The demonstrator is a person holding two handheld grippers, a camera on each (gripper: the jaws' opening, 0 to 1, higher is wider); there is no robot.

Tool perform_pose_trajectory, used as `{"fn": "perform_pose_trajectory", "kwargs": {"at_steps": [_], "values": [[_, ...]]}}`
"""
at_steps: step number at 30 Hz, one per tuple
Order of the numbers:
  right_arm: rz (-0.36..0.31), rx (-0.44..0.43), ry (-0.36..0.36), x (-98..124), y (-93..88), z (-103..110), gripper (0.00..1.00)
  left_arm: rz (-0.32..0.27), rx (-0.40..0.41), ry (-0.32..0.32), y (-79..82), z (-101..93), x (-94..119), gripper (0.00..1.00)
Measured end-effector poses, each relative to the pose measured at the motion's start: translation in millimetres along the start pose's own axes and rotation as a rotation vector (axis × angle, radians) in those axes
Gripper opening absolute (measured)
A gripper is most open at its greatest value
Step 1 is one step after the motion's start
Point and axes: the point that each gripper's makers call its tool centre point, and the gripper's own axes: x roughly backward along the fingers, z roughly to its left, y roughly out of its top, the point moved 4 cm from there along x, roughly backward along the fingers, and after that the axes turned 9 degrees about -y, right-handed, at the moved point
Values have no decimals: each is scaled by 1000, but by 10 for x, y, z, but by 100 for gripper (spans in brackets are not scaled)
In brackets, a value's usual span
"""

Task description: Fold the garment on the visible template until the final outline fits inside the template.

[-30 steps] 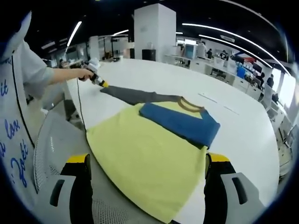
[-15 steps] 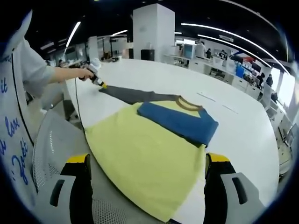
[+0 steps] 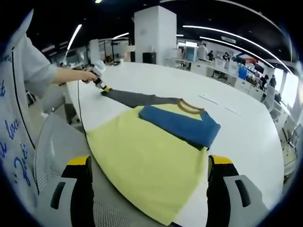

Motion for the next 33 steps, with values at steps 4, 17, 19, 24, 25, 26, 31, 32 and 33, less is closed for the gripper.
{"fn": "perform_pose_trajectory", "kwargs": {"at_steps": [4,17,19,24,25,26,31,32,33], "values": [[-5,-8,-6,6,-2,-17,100,-5,1,8,2,31,6,0],[-4,-12,-2,-1,-16,-15,100,-39,2,17,54,53,123,0],[-9,-16,-3,-3,-16,-17,100,-49,6,14,77,34,154,0],[11,-5,-25,-4,-78,-62,100,-67,-17,9,139,-59,241,0],[6,-10,-24,0,-76,-65,100,-71,-20,5,158,-81,269,0],[-2,-20,-19,2,-70,-64,100,-77,-25,4,170,-101,291,0],[-11,-21,-20,12,-62,-71,100,-113,-63,-4,252,-244,430,0],[-19,-18,-19,19,-50,-70,100,-117,-70,-8,271,-283,461,0],[-22,-15,-18,23,-45,-68,100,-119,-80,-11,284,-311,482,0]]}}
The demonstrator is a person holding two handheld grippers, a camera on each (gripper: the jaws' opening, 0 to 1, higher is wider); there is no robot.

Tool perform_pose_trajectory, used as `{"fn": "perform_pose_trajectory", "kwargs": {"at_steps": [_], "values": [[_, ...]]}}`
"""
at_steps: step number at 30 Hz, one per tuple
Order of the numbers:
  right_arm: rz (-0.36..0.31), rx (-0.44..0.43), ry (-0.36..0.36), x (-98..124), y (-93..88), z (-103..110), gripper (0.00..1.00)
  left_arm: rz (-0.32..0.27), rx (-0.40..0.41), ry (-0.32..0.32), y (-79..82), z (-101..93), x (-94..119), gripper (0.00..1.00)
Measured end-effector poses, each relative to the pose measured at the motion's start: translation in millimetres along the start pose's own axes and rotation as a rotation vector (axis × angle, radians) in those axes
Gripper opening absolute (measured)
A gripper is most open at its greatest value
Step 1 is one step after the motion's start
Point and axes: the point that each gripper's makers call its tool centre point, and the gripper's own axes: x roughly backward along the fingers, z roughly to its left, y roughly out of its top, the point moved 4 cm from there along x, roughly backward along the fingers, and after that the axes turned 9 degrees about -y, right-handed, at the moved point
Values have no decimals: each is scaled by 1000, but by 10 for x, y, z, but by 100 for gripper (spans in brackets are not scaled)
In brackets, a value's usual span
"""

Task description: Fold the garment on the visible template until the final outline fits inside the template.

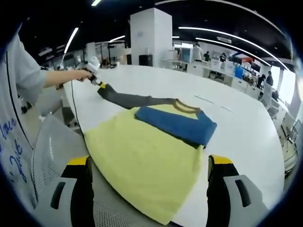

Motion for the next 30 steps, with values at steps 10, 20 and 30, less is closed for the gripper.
{"fn": "perform_pose_trajectory", "kwargs": {"at_steps": [10,20,30], "values": [[-35,3,14,45,17,14,100,-72,-32,-52,274,-339,258,0],[-49,7,25,82,-20,39,100,-113,-73,-128,475,-784,452,0],[-86,14,47,90,11,14,100,-140,-106,-202,629,-1313,582,0]]}}
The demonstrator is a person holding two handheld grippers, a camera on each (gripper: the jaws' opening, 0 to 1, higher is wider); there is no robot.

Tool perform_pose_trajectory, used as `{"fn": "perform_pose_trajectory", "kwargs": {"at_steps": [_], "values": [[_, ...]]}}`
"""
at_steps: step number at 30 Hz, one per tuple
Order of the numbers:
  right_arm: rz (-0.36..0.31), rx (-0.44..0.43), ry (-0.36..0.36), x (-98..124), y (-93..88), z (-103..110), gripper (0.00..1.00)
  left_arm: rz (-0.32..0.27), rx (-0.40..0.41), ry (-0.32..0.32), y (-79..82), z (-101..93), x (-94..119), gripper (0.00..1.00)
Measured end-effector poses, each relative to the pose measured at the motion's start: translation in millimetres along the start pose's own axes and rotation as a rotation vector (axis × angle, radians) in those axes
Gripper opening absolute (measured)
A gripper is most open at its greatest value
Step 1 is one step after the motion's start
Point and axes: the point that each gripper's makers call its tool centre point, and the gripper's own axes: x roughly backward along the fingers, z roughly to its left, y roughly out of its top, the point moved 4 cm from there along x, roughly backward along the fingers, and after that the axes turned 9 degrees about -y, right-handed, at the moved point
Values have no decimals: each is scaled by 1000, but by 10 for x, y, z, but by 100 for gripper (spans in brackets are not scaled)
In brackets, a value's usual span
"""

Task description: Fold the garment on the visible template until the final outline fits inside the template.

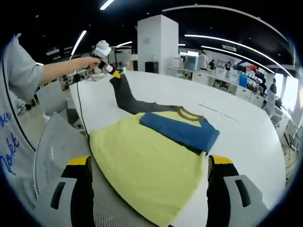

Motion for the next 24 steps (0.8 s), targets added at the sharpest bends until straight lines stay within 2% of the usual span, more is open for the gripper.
{"fn": "perform_pose_trajectory", "kwargs": {"at_steps": [8,18,24], "values": [[-30,-19,31,57,20,-1,100,-2,-23,-34,126,-296,-27,0],[-38,11,28,71,-4,-14,100,-80,-16,-130,377,-687,-9,0],[-48,9,39,64,-6,31,100,-96,-56,-160,528,-863,-15,0]]}}
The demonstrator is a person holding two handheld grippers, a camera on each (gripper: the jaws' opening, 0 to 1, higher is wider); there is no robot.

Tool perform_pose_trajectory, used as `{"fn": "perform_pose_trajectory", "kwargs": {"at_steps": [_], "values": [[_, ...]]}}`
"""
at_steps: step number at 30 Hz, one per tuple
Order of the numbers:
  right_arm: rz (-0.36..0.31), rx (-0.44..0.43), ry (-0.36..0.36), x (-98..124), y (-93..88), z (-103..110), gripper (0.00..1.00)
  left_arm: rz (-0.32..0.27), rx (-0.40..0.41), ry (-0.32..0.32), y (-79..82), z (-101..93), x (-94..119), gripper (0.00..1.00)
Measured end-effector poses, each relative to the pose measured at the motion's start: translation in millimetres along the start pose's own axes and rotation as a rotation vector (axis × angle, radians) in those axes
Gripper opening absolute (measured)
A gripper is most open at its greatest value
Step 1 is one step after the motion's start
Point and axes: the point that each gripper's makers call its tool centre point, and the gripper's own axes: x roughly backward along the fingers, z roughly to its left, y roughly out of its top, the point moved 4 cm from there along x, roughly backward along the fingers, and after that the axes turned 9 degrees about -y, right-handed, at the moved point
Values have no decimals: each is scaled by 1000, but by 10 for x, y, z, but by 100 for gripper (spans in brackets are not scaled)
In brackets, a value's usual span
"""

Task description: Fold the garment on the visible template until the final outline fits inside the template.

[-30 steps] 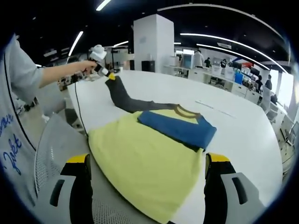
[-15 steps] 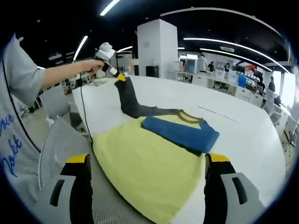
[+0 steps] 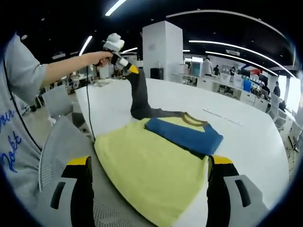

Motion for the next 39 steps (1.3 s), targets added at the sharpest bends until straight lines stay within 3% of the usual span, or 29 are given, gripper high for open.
{"fn": "perform_pose_trajectory", "kwargs": {"at_steps": [11,21,39], "values": [[-8,-28,-19,25,-8,-23,100,-36,-29,-81,182,-266,-93,0],[-3,-32,-49,66,-16,-112,100,-31,-38,-163,222,-588,-389,0],[10,-60,-66,126,-104,-192,100,27,-7,-264,54,-989,-1005,0]]}}
